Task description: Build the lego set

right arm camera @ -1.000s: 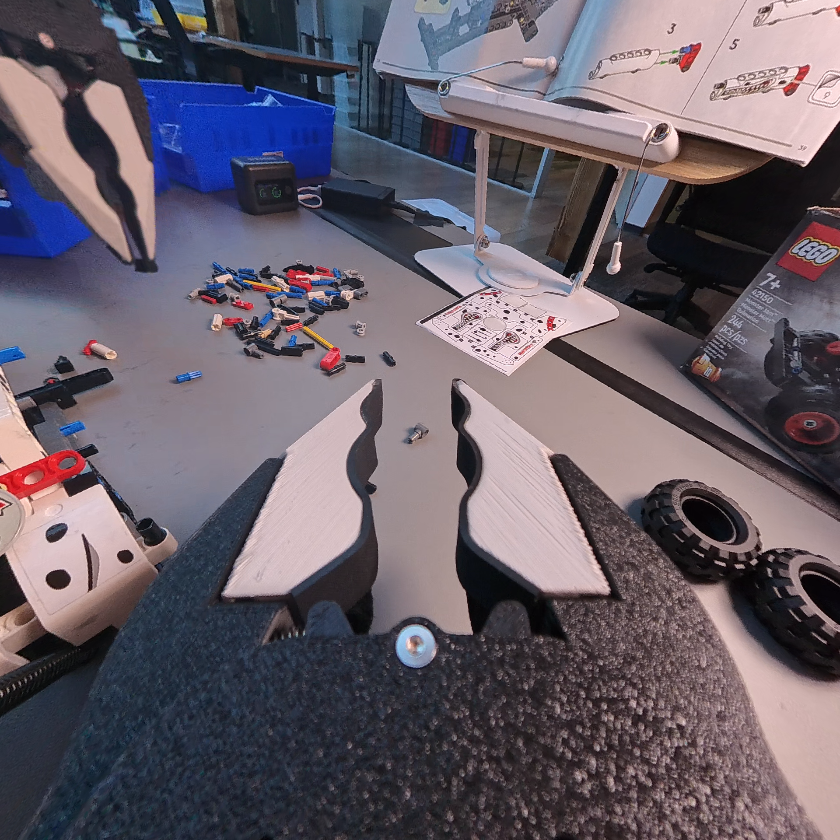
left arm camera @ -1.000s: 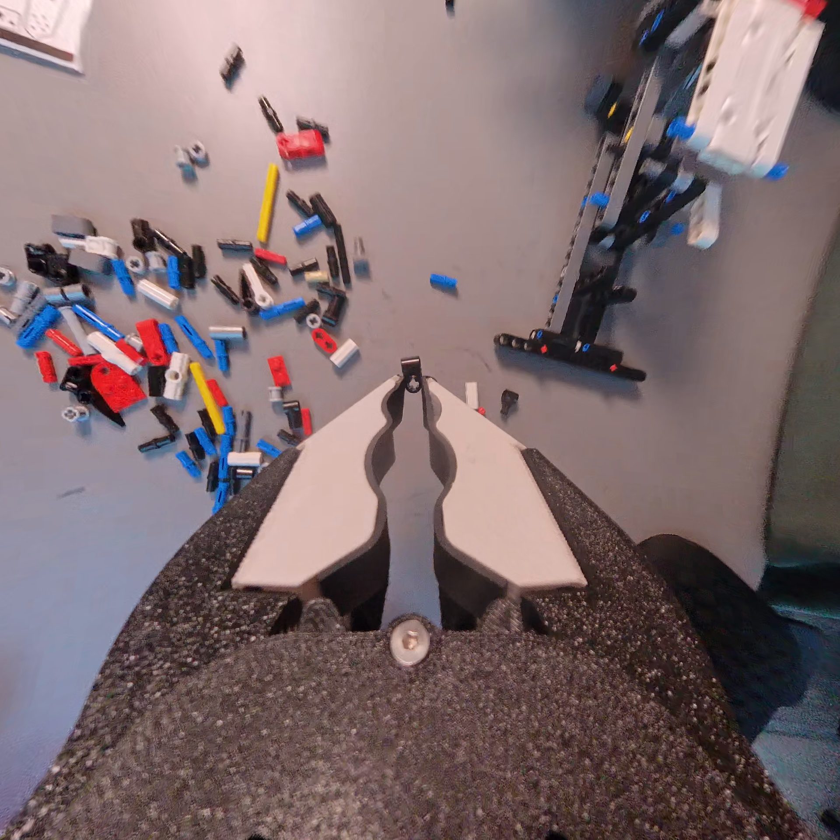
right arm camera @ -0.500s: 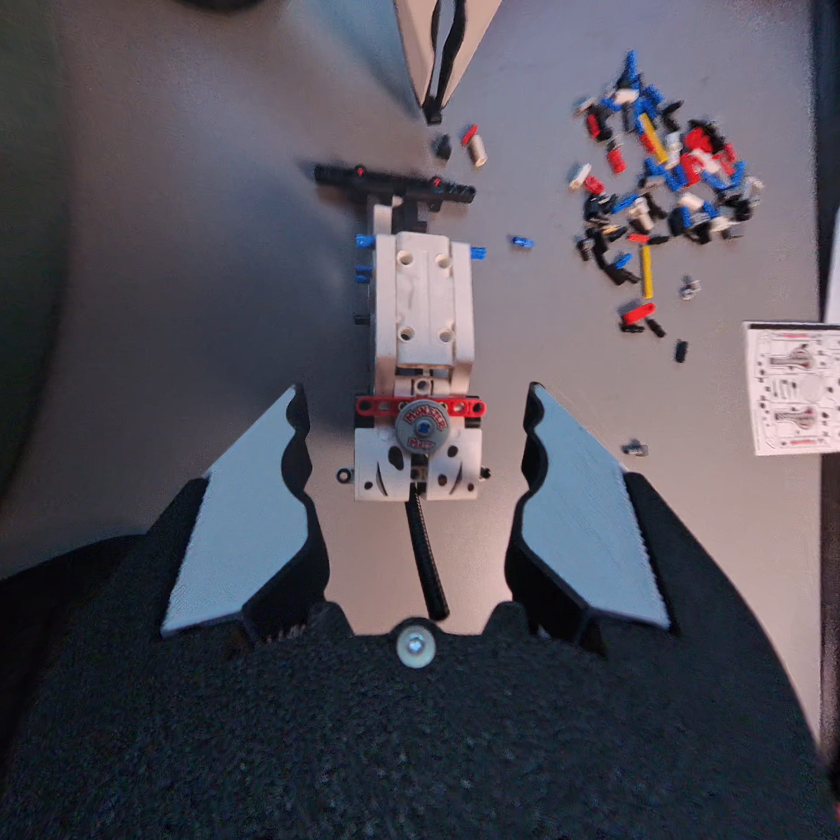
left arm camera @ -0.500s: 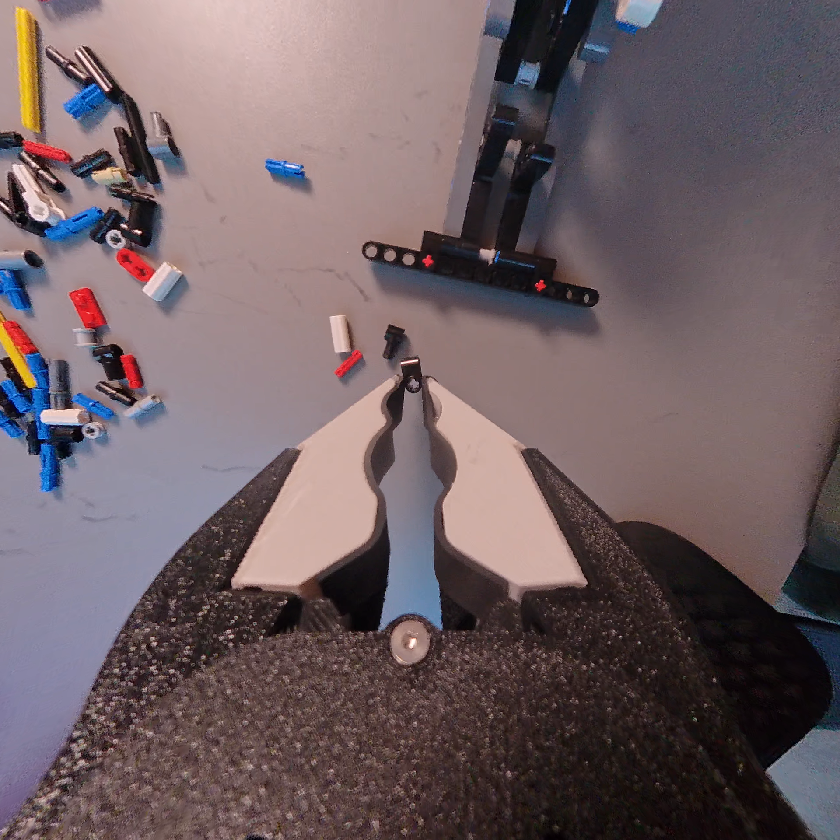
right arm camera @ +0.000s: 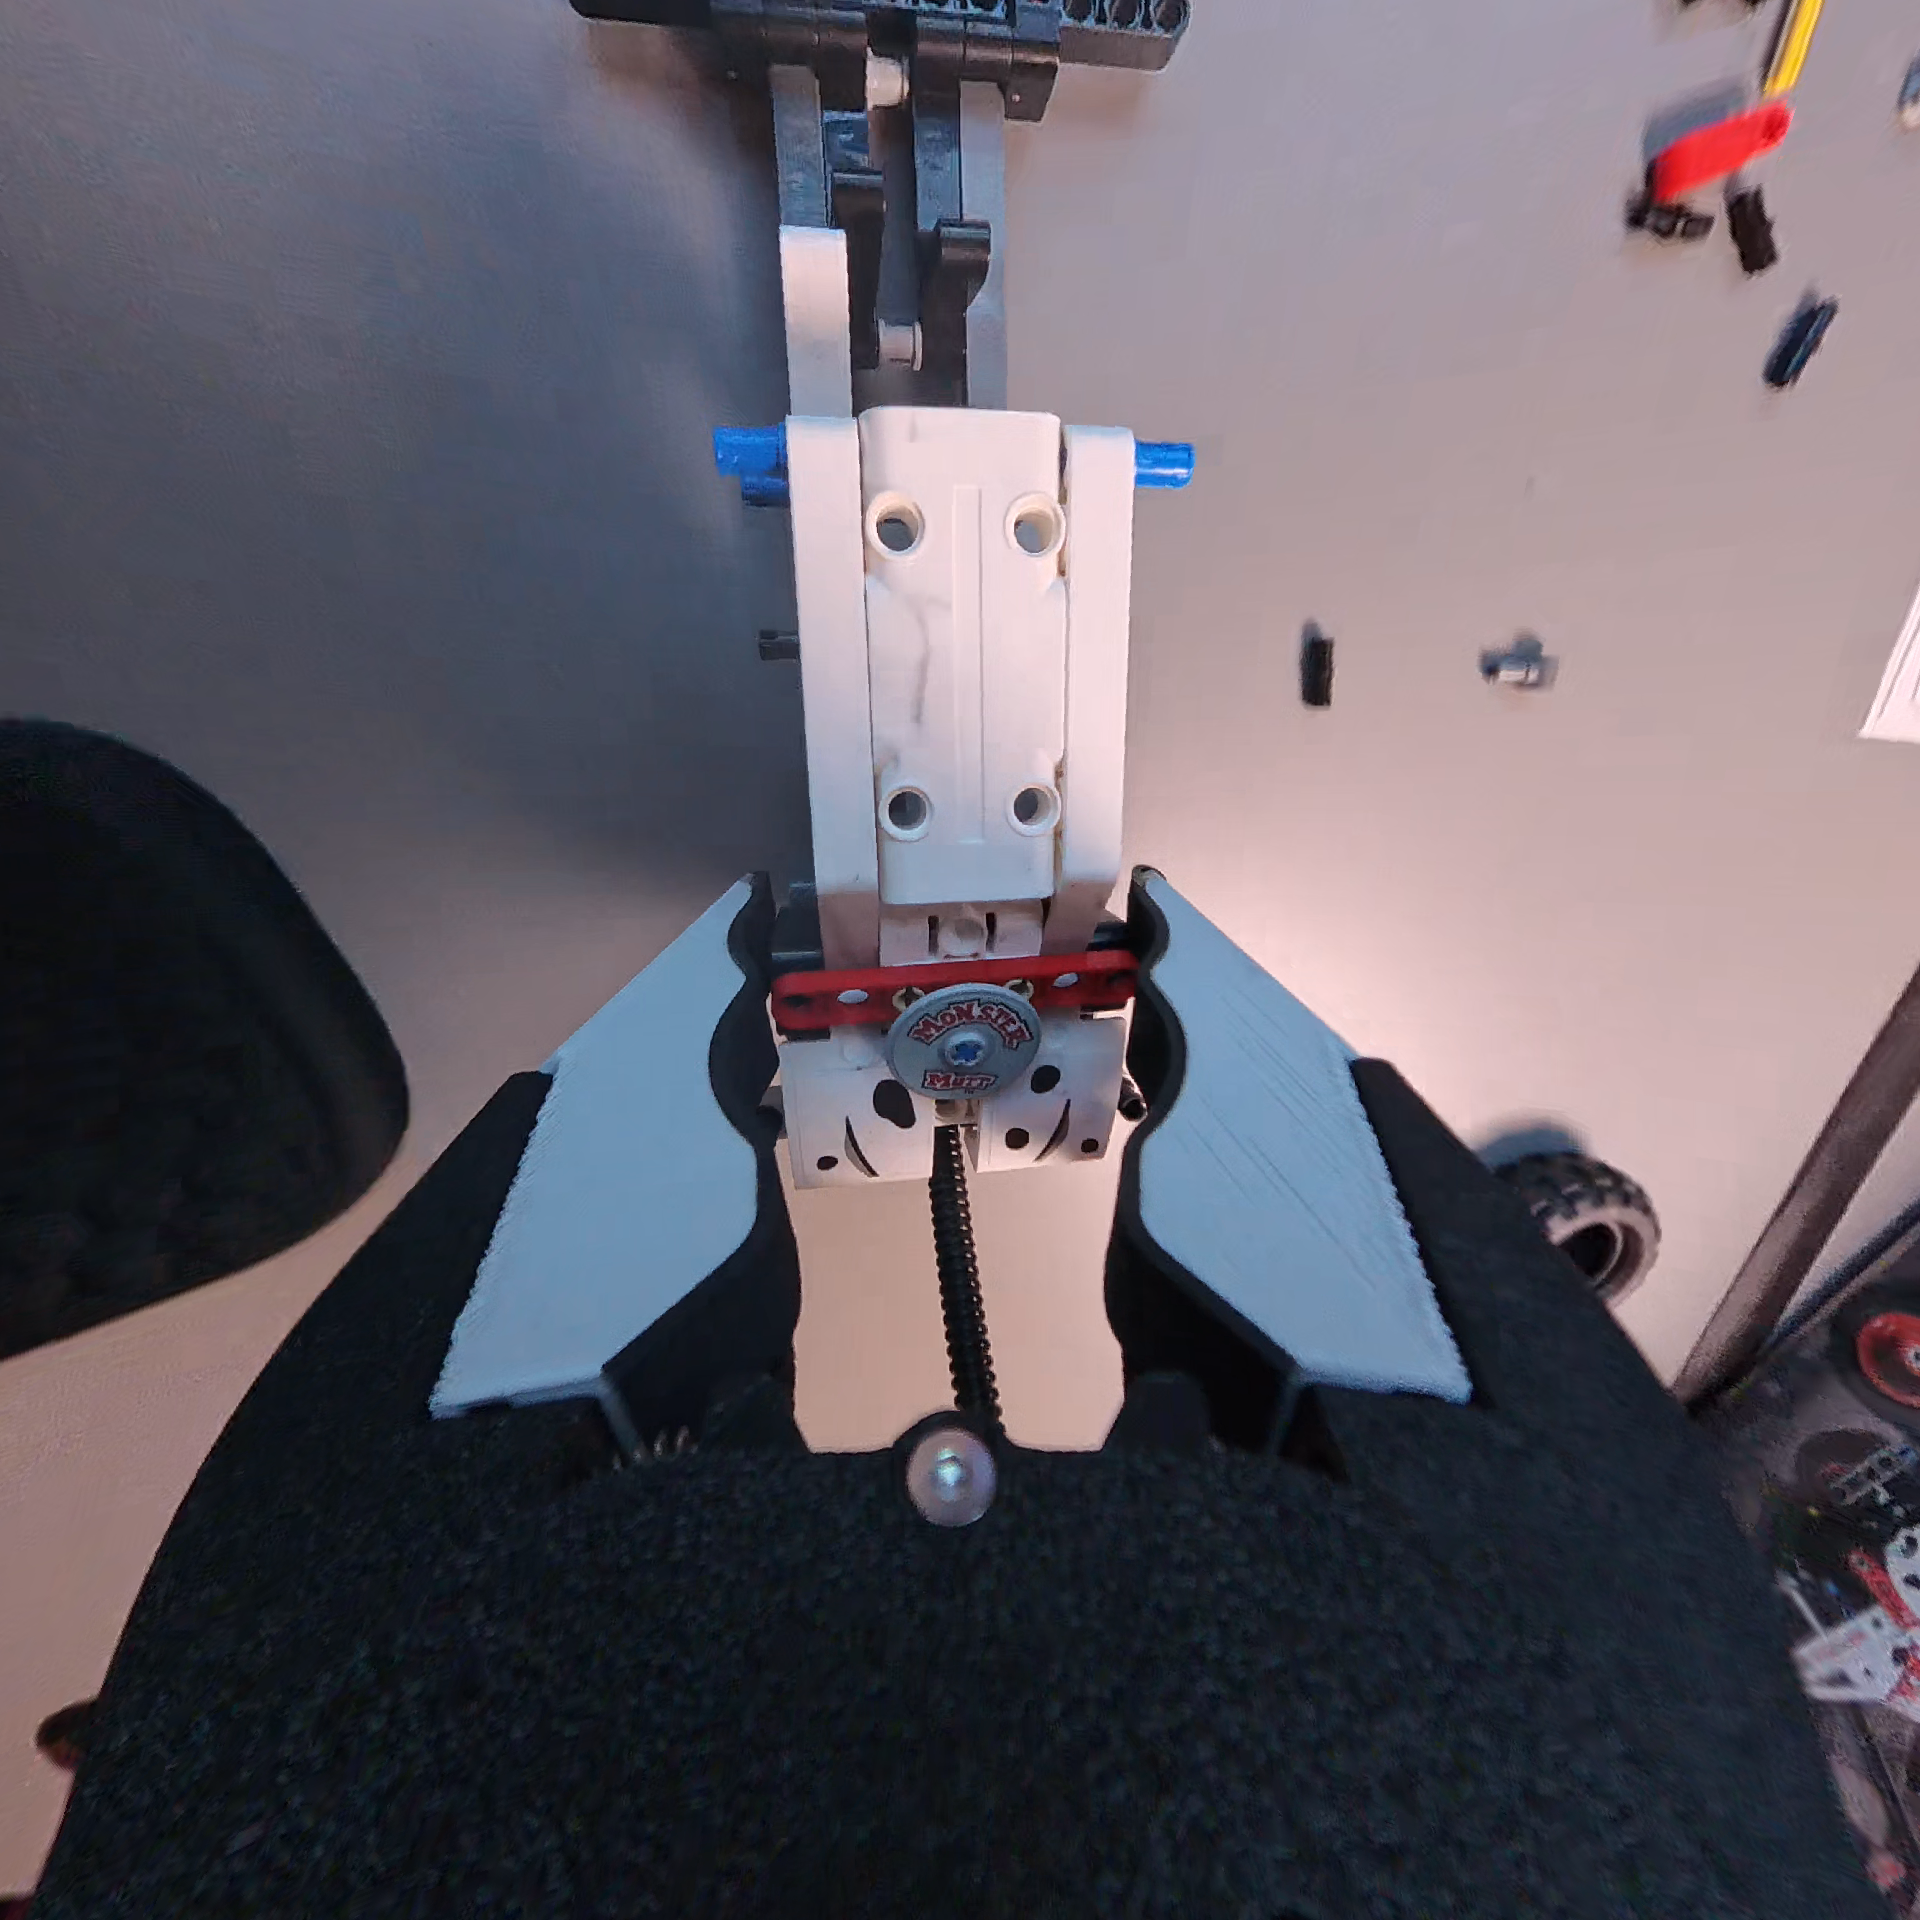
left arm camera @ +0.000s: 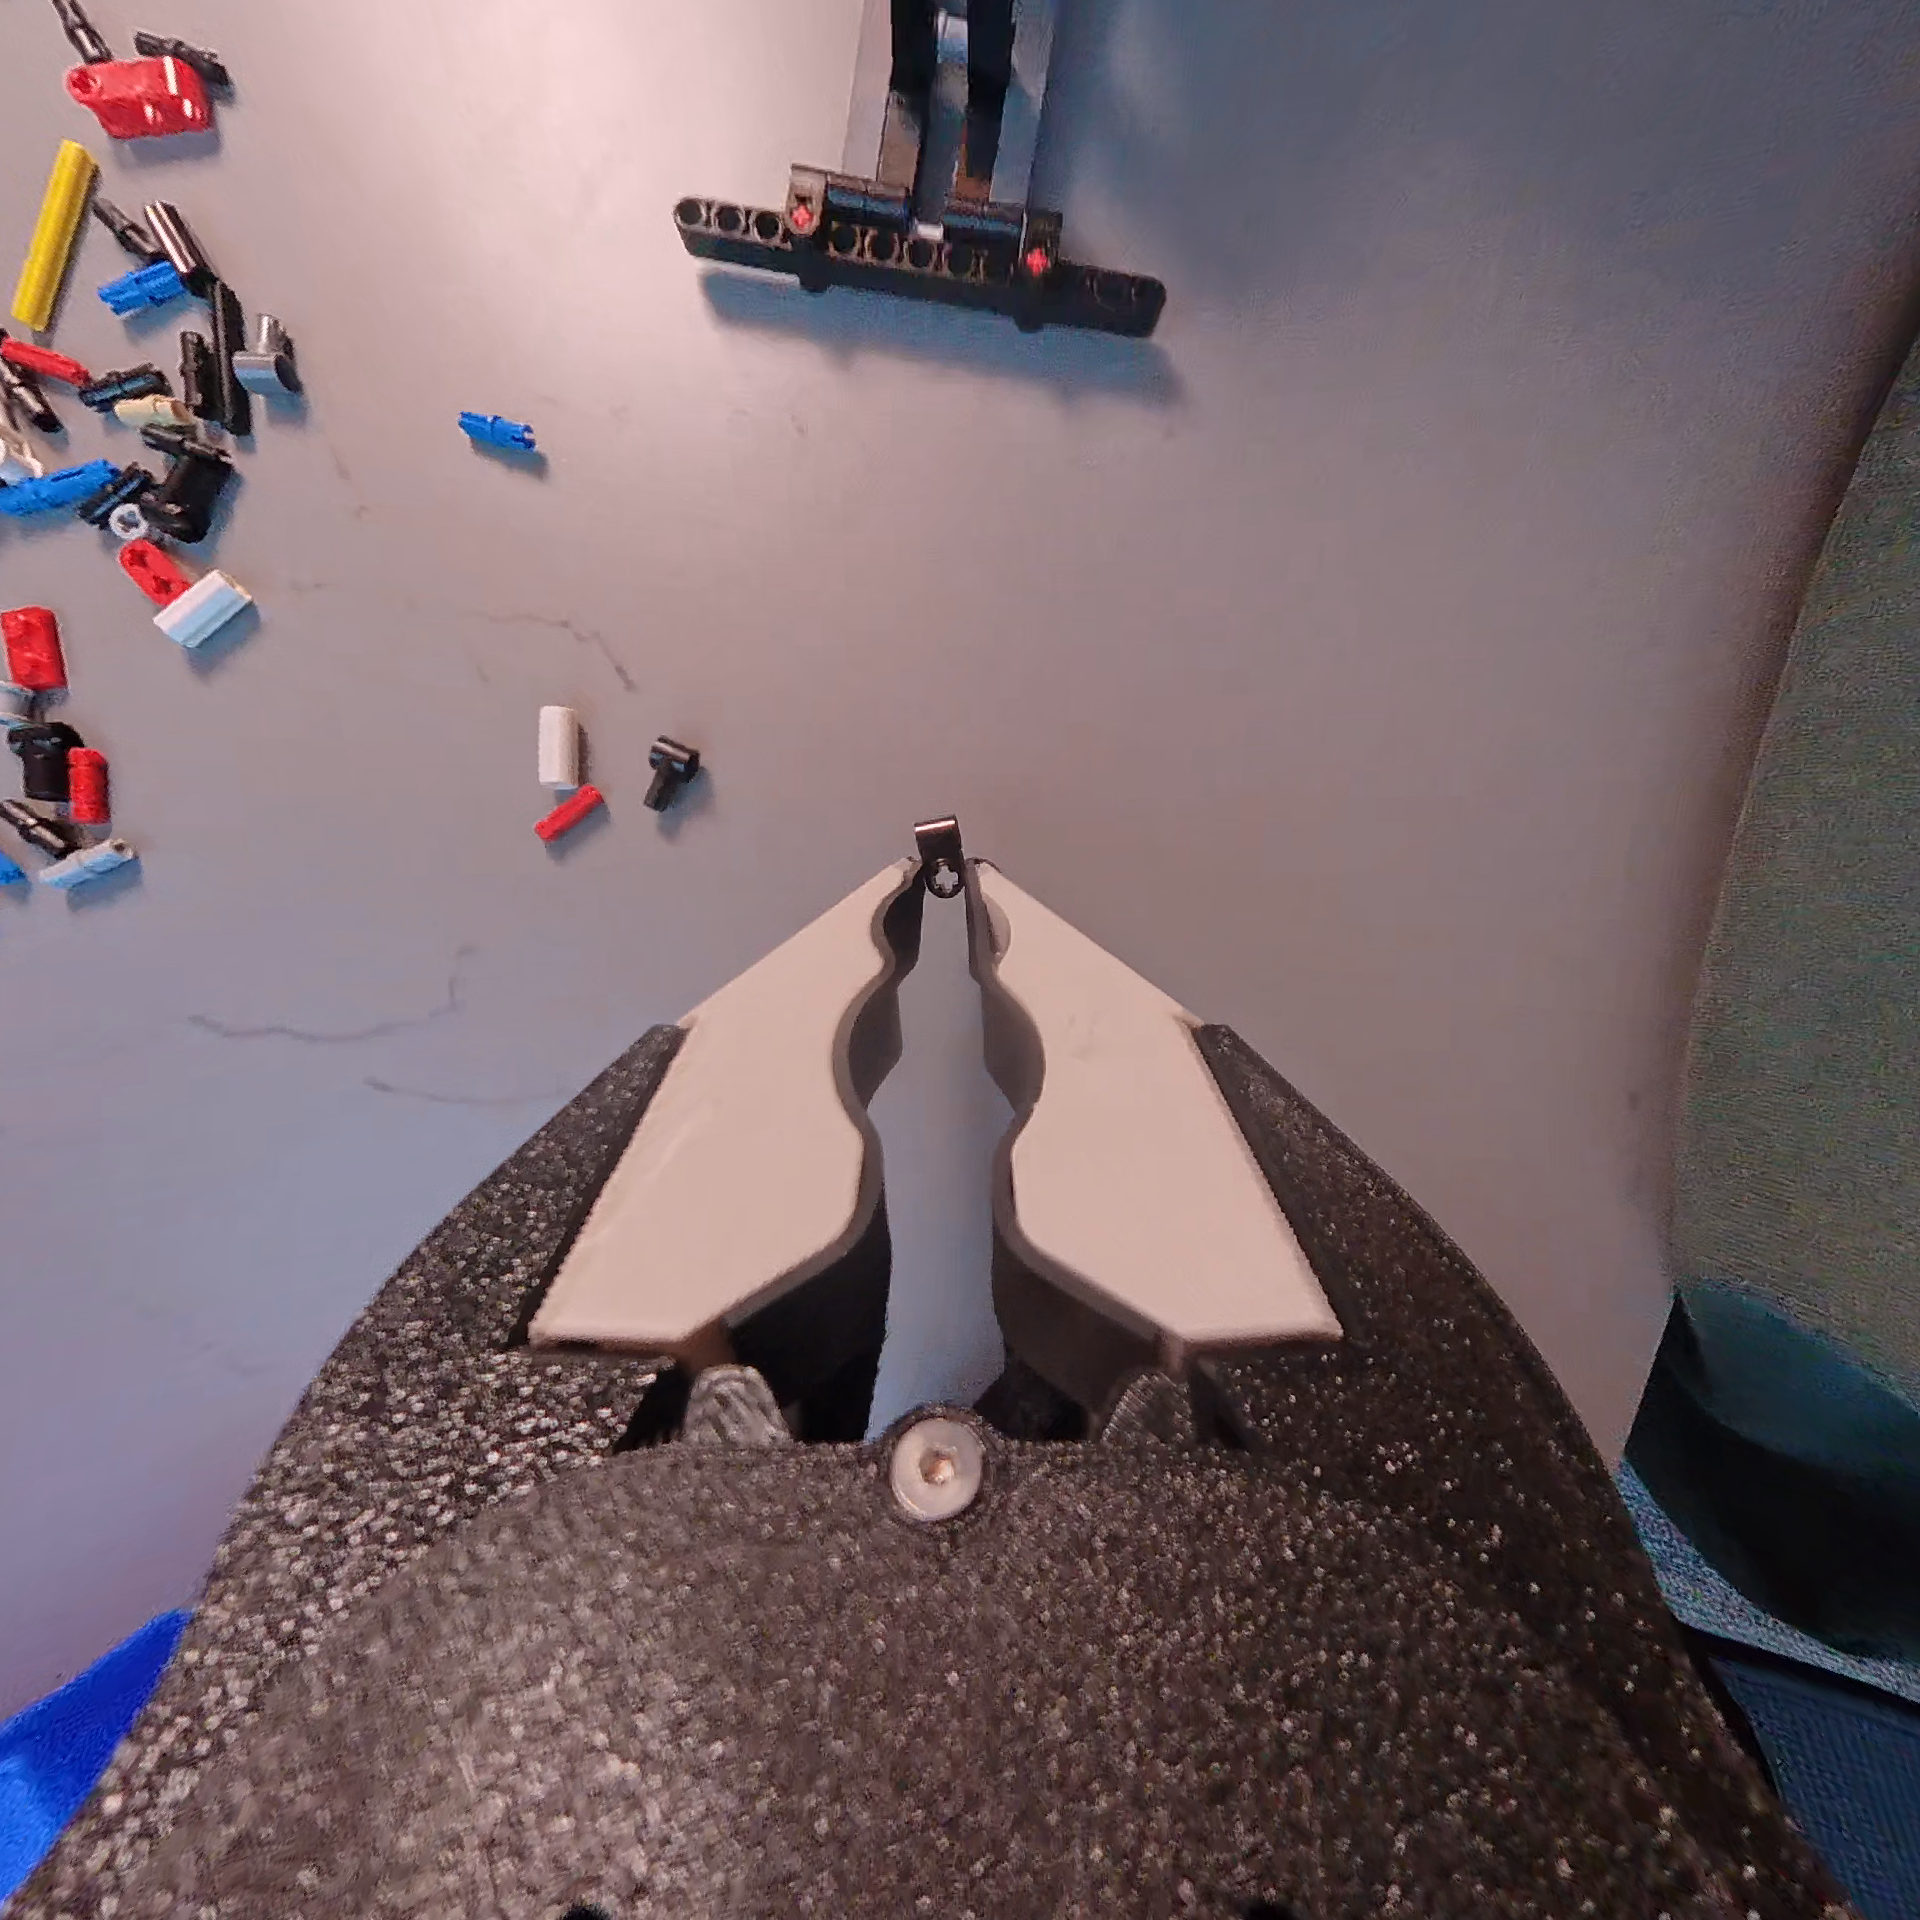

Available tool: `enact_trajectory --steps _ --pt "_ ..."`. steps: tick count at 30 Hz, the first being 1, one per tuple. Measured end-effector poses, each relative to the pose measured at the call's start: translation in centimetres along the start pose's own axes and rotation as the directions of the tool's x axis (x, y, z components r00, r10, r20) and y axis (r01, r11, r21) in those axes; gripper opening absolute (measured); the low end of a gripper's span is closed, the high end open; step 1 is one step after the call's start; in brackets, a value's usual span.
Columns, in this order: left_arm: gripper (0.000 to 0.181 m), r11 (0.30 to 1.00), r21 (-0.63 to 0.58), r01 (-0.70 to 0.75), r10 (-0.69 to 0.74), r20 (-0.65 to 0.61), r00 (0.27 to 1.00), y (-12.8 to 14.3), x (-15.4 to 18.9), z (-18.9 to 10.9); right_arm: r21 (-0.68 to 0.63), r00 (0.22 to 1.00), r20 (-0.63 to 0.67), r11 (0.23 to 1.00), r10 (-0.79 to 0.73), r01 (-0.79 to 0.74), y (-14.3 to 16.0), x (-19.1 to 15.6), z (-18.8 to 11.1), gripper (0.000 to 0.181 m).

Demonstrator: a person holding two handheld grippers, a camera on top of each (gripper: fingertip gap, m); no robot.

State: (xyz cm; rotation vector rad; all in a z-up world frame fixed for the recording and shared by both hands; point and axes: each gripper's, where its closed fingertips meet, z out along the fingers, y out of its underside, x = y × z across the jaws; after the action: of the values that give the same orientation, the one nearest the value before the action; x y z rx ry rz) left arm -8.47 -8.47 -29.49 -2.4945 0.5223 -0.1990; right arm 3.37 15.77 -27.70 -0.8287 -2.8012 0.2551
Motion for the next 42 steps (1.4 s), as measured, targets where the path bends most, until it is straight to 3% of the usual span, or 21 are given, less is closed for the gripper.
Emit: enact_trajectory --steps 4,6,7,9,10,12,14,17,21,25,28,32,34,36,42 --pt "0.008 1.0 0.011 -0.029 0.029 -0.007 1.0 -0.7 0.4 1.5 -0.086 1.0 -0.016 0.996 -0.003 0.002 3.5 -0.1 -0.8 0.067" --pt "0.009 0.999 0.013 -0.046 0.046 -0.003 0.999 -1.1 0.3 2.3 -0.063 0.999 -0.013 0.997 0.034 -0.035 3.4 -0.4 -0.9 0.074" --pt "0.012 0.999 0.01 -0.051 0.051 -0.011 0.999 -1.2 0.3 2.6 -0.04 0.998 0.003 0.997 0.069 -0.068 3.0 -0.7 -1.2 0.092" --pt "0.015 0.998 0.007 -0.055 0.055 -0.026 0.998 -1.3 0.2 3.0 0.088 0.99 0.035 0.987 0.135 -0.138 0.7 -0.3 -3.0 0.096" --pt "0.016 0.998 0.01 -0.055 0.055 -0.026 0.998 -1.4 0.1 3.1 0.167 0.986 0.04 0.972 0.162 -0.166 -0.5 0.5 -4.2 0.091" --pt "0.019 0.999 0.032 -0.043 0.044 -0.04 0.998 -1.7 0.0 3.2 0.289 0.98 0.029 0.936 0.199 -0.199 -2.1 2.8 -5.6 0.063" --pt "0.019 0.996 0.094 -0.014 0.018 -0.04 0.999 -2.7 -0.5 2.8 0.309 0.978 -0.014 0.932 0.206 -0.192 -2.0 5.7 -4.6 0.043" --pt "0.02 0.978 0.203 0.045 -0.043 -0.015 0.999 -4.7 -1.9 1.8 0.25 0.985 -0.001 0.954 0.172 -0.166 -1.5 8.6 -0.3 0.026" --pt "0.02 0.947 0.31 0.089 -0.113 0.061 0.992 -5.8 -4.1 0.7 0.196 0.989 0.116 0.975 0.087 -0.109 -2.4 8.3 4.8 0.022" --pt "0.019 0.916 0.374 0.146 -0.182 0.061 0.981 -5.7 -5.4 -0.1 0.181 0.993 0.112 0.982 0.041 -0.061 -2.7 8.6 5.8 0.004" --pt "0.019 0.879 0.43 0.206 -0.232 0.01 0.973 -6.4 -6.0 -0.4 0.177 0.995 0.101 0.984 0.016 -0.034 -3.3 9.5 6.0 0.003" --pt "0.019 0.862 0.457 0.217 -0.254 0.019 0.967 -6.4 -6.7 -0.3 0.346 1.0 0.008 0.938 0.009 -0.011 -9.2 12.5 5.4 0.004" --pt "0.019 0.857 0.462 0.227 -0.266 0.019 0.964 -6.1 -6.8 -0.3 0.394 1.0 -0.007 0.919 0.031 -0.026 -11.1 13.6 4.8 0.028" --pt "0.019 0.848 0.471 0.244 -0.282 0.01 0.96 -5.8 -6.9 -0.4 0.382 0.999 0.001 0.923 0.049 -0.045 -10.8 14.3 4.7 0.041" --pt "0.019 0.842 0.476 0.255 -0.286 -0.009 0.958 -5.6 -7.1 -0.4 0.22 0.993 0.052 0.969 0.104 -0.113 -3.9 14.6 5.6 0.03"
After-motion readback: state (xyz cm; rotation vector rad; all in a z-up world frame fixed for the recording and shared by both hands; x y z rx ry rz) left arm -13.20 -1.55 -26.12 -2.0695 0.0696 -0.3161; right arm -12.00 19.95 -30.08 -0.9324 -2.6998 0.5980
